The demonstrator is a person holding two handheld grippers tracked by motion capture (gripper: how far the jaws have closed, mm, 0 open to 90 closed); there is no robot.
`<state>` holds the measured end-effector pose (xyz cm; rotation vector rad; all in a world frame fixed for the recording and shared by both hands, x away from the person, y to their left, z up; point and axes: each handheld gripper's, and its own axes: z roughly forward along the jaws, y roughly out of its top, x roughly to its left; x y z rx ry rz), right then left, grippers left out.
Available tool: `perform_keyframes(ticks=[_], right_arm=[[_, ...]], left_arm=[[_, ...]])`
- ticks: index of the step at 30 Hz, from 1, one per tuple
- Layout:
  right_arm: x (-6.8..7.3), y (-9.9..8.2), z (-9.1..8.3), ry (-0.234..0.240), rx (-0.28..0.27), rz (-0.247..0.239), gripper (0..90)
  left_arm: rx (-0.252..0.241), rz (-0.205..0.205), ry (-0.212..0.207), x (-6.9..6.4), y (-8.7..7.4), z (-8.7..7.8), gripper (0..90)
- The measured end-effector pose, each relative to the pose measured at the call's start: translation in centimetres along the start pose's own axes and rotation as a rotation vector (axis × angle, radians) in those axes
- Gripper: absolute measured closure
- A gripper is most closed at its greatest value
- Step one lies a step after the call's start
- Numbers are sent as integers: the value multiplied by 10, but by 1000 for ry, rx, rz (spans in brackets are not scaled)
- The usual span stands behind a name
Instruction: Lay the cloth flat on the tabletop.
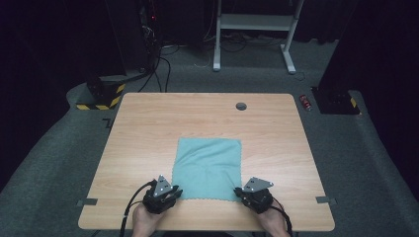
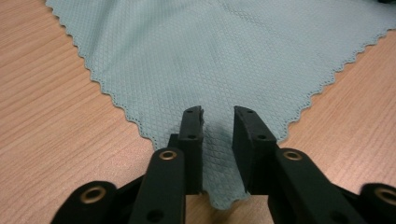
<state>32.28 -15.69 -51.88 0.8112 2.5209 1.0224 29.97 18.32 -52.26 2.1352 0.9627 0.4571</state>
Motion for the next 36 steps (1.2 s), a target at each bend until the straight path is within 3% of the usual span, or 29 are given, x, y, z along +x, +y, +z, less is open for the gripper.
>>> perform_keyframes(ticks=[6, 8, 10, 12, 17, 20, 26, 36], right_arm=[[2, -1, -4, 3, 25, -28, 897], [2, -2, -6, 6, 31, -30, 896], [1, -3, -7, 11, 33, -21, 889], [-1, -3, -8, 16, 26, -7, 848], [-9, 8, -11, 7, -52, 37, 757], [-13, 17, -1, 6, -71, 42, 737], [-19, 25, 21, 11, -49, 60, 706], [-14, 18, 24, -26, -38, 48, 667]], left_arm=[[11, 17, -17, 0, 0, -2, 792], [15, 6, -36, -1, 0, -3, 789], [20, -13, -74, 0, 0, -3, 743], [17, -20, -87, 2, 3, -2, 669], [-8, -44, -32, 16, 19, 5, 533], [-29, -99, -36, 33, 32, 14, 517], [-26, -148, 23, 61, 54, 30, 515], [9, -170, 112, 89, 81, 52, 484]])
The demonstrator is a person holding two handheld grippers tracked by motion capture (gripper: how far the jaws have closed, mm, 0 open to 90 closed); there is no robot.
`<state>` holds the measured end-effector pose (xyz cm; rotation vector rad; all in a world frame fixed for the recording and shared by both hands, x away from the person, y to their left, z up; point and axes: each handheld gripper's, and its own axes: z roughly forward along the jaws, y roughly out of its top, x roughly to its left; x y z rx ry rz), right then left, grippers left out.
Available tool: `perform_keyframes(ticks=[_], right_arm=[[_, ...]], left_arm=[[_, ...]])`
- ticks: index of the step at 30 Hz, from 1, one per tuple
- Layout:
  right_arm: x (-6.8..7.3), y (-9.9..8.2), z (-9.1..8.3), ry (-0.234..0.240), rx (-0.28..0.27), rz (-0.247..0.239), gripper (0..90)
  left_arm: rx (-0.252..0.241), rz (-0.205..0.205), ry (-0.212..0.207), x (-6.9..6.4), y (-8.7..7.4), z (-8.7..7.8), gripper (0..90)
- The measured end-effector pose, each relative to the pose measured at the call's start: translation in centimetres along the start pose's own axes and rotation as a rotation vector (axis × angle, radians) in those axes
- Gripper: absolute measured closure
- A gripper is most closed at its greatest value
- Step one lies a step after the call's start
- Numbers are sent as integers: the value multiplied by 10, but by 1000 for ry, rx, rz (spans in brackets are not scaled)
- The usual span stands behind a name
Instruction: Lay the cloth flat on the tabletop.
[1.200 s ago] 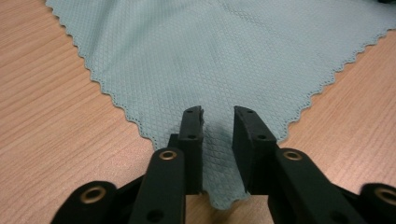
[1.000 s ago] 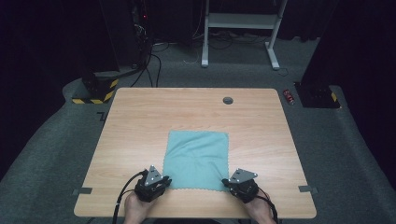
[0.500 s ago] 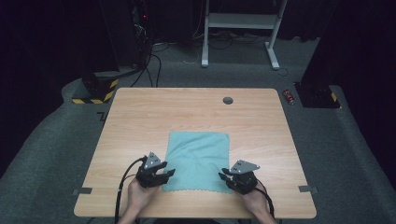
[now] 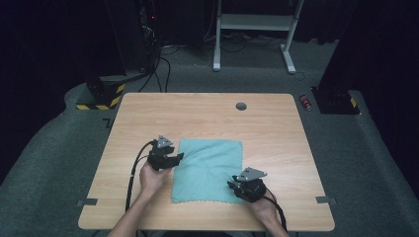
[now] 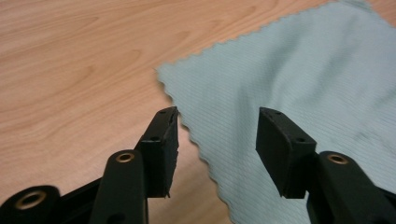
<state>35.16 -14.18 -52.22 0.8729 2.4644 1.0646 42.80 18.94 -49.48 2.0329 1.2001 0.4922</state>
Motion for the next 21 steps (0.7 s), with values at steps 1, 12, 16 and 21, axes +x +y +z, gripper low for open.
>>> perform_keyframes(ticks=[1, 12, 16, 21], right_arm=[[0, -1, 0, -3, -3, 0, 666], [0, -2, -1, -2, -3, 0, 658], [-2, -2, -1, 12, -2, 17, 657], [-1, -2, -1, 10, 1, 14, 657]], left_arm=[[-3, -3, 8, 2, 2, 2, 482], [-38, -127, 21, 25, 21, 22, 486], [-25, -138, 45, 30, 19, 26, 484], [-27, -165, 61, 34, 18, 34, 487]])
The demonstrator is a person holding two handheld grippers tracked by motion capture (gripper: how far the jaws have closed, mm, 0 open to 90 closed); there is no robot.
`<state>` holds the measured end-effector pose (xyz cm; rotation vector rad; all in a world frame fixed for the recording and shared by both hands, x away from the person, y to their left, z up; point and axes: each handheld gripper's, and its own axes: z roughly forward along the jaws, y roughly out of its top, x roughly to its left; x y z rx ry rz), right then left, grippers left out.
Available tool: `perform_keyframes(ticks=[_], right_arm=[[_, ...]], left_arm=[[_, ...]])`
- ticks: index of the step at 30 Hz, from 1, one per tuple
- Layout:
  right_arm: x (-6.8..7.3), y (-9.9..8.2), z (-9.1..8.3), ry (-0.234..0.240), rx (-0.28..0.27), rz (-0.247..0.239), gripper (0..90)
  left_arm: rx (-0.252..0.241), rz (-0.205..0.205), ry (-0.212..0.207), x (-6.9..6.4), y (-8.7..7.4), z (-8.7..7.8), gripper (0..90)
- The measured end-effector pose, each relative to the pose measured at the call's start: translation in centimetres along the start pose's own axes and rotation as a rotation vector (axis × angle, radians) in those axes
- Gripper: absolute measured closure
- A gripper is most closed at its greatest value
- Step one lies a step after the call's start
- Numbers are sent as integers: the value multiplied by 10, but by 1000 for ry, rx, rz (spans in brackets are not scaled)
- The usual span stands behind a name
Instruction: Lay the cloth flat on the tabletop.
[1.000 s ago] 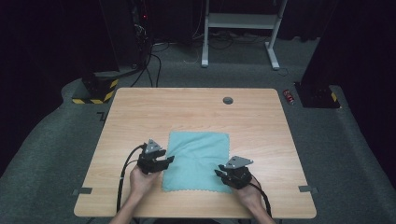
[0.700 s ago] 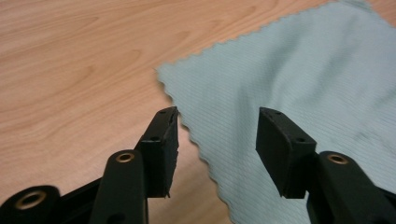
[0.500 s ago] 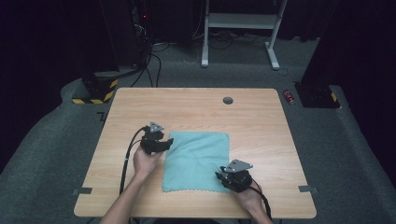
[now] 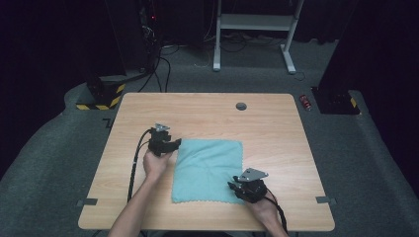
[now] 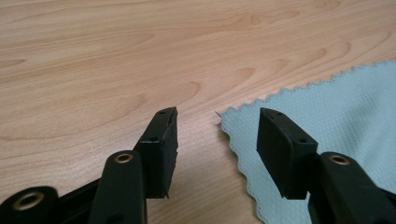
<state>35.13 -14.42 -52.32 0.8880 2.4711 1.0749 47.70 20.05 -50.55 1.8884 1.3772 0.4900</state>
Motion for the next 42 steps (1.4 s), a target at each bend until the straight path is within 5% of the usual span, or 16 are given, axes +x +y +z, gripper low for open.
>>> perform_keyframes(ticks=[3, 5, 14, 28, 35, 40, 42], right_arm=[[0, 0, 0, 0, -2, -2, 657], [0, 0, 0, 1, 1, 6, 658], [0, 0, 0, 1, -3, 1, 657], [-1, 0, 0, 1, -4, 1, 657], [-1, 0, 0, 2, -4, 1, 658], [-1, 0, 0, 1, -4, 1, 657], [-1, 0, 0, 1, -4, 1, 658]], left_arm=[[55, 22, -25, -1, 5, 9, 497], [30, 19, -49, -4, 8, 11, 507], [59, 17, -32, -4, 12, 24, 533], [65, 63, -33, -4, 10, 30, 890], [73, 119, 11, -6, 18, 33, 900], [78, 93, 22, -4, 15, 33, 883], [80, 82, 42, -3, 15, 29, 798]])
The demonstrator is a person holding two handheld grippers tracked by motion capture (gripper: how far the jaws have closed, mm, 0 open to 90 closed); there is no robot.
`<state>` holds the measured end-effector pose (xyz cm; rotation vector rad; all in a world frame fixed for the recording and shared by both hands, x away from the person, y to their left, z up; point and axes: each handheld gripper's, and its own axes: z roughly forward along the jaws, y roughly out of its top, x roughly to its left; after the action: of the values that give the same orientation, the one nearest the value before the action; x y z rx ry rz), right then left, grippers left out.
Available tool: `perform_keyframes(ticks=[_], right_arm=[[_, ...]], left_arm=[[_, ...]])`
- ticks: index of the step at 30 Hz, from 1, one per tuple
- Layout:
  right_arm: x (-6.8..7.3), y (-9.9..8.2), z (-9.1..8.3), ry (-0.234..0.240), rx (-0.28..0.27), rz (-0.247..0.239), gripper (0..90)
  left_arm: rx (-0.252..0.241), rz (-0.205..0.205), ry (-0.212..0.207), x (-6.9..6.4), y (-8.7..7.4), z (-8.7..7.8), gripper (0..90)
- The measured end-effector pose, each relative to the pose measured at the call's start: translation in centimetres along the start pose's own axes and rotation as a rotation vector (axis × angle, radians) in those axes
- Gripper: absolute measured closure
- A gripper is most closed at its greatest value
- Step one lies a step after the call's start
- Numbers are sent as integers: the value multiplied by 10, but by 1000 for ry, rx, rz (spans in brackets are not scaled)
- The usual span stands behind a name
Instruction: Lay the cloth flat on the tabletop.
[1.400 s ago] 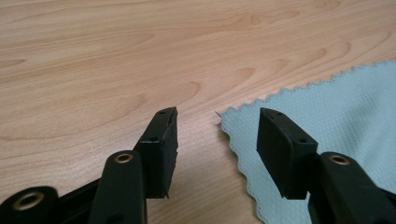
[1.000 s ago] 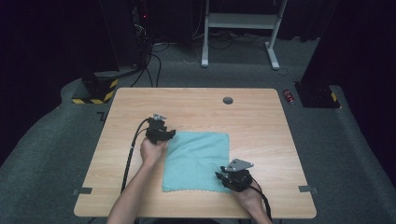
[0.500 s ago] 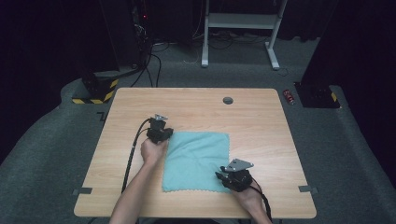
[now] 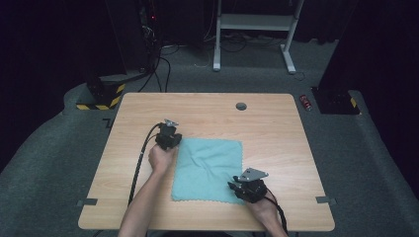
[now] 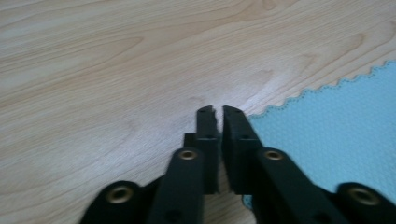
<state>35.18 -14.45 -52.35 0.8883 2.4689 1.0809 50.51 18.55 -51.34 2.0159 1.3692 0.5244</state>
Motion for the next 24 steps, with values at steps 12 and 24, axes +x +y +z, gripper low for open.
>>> perform_keyframes(ticks=[12, 24], right_arm=[[0, 0, 0, 2, 1, 6, 657], [0, 0, 0, -2, 1, -3, 656]], left_arm=[[-42, 88, -113, -36, -42, -45, 496], [-93, 112, -95, -49, -77, -55, 447]])
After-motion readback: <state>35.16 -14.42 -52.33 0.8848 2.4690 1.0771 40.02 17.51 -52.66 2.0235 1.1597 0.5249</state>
